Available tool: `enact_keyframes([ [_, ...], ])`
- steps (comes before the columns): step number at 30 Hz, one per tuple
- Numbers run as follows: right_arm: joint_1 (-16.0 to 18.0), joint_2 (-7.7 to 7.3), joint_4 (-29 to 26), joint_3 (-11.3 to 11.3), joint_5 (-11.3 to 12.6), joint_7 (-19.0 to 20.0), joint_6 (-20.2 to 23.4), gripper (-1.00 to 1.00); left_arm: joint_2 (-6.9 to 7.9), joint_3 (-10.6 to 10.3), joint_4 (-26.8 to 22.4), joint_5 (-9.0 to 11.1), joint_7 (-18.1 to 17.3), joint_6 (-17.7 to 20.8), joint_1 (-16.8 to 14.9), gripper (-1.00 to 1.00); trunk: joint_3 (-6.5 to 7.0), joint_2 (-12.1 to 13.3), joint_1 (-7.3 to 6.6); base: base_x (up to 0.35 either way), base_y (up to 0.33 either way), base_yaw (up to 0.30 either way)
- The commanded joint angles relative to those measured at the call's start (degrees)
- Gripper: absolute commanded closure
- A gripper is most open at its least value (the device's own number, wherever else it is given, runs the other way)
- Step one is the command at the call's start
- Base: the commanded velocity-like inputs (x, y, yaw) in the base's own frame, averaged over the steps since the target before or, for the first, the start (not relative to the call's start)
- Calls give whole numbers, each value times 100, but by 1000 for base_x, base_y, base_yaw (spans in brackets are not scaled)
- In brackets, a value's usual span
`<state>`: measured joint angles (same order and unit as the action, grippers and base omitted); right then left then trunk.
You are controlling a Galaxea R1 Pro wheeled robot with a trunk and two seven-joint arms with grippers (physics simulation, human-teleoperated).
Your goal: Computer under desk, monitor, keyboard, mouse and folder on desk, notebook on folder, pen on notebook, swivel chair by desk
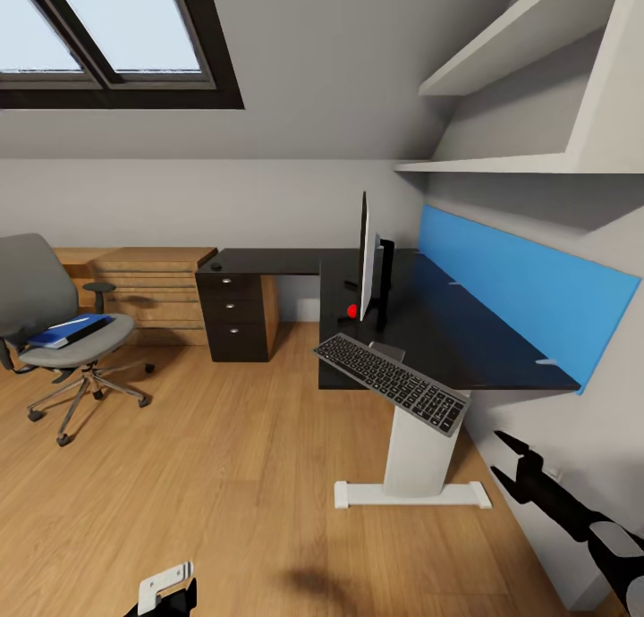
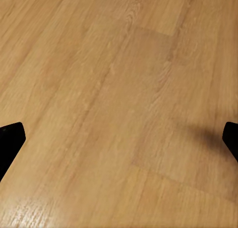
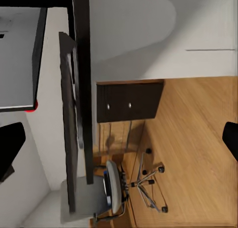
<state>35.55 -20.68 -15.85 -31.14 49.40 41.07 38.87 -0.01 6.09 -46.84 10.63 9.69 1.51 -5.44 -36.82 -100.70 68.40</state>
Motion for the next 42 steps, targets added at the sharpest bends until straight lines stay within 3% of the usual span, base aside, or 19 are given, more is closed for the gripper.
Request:
enact_keyframes([
  [1,5,9,2,-22,-12,-16,35,-100,0,-3,-9,53,15,16,-1,-100,-6,-3,-1,0,0,0],
  [42,5,108,-50,-4,-185,-133,56,-100,1,-3,-4,61,15,16,-1,-100,-6,-3,-1,0,0,0],
])
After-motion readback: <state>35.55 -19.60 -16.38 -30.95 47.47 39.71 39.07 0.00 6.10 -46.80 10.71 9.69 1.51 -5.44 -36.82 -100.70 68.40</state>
